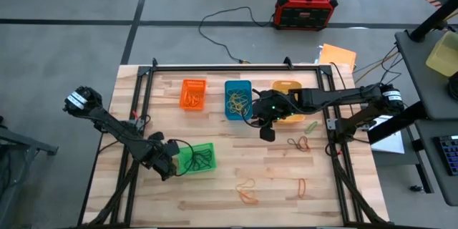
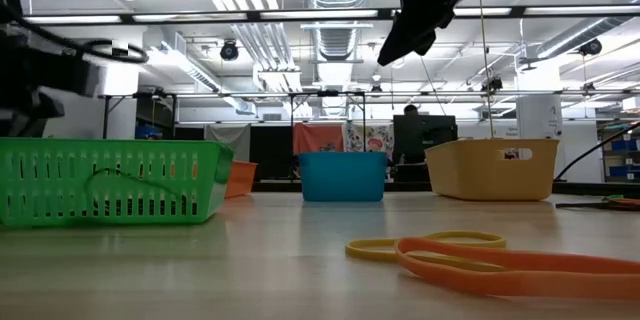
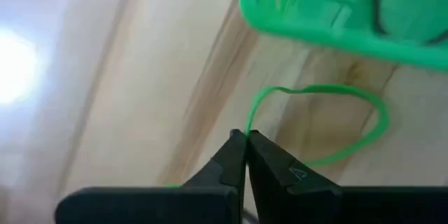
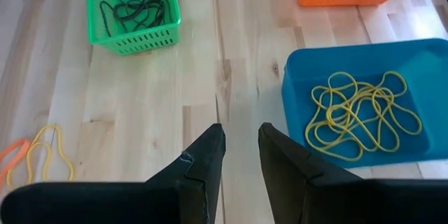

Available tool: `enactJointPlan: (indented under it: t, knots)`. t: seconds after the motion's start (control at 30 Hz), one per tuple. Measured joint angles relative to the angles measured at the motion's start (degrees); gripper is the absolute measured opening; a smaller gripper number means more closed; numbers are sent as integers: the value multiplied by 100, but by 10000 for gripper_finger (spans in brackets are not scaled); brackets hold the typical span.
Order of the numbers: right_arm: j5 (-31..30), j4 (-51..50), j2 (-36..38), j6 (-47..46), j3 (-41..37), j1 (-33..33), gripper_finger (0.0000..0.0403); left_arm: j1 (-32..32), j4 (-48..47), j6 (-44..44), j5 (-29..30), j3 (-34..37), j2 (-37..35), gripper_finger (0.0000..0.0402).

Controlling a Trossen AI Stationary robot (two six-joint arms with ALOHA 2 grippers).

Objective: Sort rubber bands into baskets
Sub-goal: Put the green rubberband into the yellow bin

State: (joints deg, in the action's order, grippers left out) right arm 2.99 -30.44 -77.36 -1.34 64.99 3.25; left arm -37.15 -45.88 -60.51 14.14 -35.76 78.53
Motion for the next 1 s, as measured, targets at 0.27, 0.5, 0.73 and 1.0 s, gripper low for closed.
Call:
enactJointPlan:
  t: [0.27, 0.5, 0.73, 1.0]
  knots:
    - [0, 668, 0, 60, -496, 0, 77, -4, -854, 16, 553, -485, -347, 0]
    - [0, 1636, 0, 102, -921, 0, 74, -4, -1350, 47, 1322, -785, -998, 0]
    - [-1, 3459, 0, 434, -1520, 0, 79, 2, -1424, 714, 3159, -1208, -1381, 0]
    - [0, 5673, 0, 581, -2120, 0, 84, 130, -816, 2110, 4511, -1565, -1395, 0]
